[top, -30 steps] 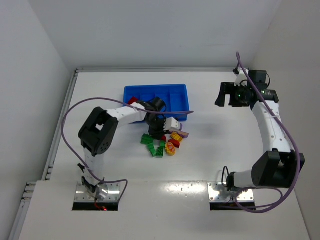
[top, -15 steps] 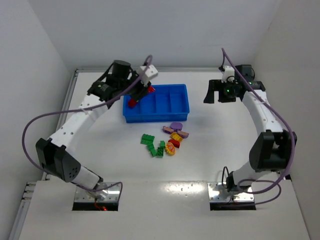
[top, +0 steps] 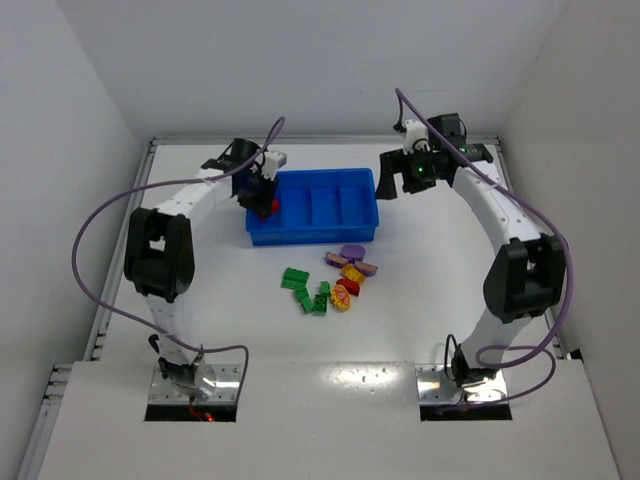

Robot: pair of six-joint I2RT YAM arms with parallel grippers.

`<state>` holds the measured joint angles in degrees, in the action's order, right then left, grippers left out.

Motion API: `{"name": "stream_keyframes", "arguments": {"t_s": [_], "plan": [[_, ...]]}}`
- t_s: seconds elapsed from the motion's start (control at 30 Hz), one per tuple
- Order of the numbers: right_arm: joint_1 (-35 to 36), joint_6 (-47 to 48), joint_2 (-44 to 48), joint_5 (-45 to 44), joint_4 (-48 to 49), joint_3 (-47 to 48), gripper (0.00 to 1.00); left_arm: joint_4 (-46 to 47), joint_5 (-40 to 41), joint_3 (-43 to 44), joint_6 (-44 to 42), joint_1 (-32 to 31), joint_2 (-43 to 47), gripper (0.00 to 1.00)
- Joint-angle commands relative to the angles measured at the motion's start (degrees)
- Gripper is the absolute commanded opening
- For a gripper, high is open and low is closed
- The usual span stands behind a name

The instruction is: Sort the legos into containers by color

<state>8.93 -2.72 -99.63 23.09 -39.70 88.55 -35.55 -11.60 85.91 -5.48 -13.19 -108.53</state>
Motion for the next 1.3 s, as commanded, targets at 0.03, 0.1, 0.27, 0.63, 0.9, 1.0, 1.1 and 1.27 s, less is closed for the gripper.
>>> {"name": "stream_keyframes", "arguments": {"t_s": [0.03,0.1,0.27,0.63,0.9,1.0,1.1,1.27], "plan": [[1.27,2.11,0.67,-0.50,0.06,0.66,0.90,0.83,-2.81,5.58,1.08,1.41,-0.98,0.36],[1.97,4.73,1.20,-0.50,0.06,-0.04,0.92,0.83,-3.34,5.59,0.47,1.41,-1.77,0.51],[5.21,12.64,3.74,1.61,-2.13,-4.26,0.92,4.95,-5.37,4.98,1.86,2.56,1.99,0.57],[17.70,32.95,14.56,-1.73,-2.84,-26.32,0.58,13.67,7.10,-0.47,9.52,4.23,20.81,0.83],[23.23,40.16,18.95,-7.70,-2.31,-38.10,0.36,12.61,8.95,-9.88,9.00,4.23,28.90,0.83],[24.12,40.16,15.88,-8.94,-5.81,-37.41,0.36,12.61,9.48,-11.28,8.99,4.23,29.96,0.83],[25.52,38.76,14.30,-9.64,-5.30,-36.08,0.37,12.61,10.01,-11.90,8.46,4.23,29.96,0.83],[28.25,36.04,8.33,-10.87,-5.30,-32.66,0.42,13.23,10.01,-12.96,7.94,4.75,29.96,0.83]]}}
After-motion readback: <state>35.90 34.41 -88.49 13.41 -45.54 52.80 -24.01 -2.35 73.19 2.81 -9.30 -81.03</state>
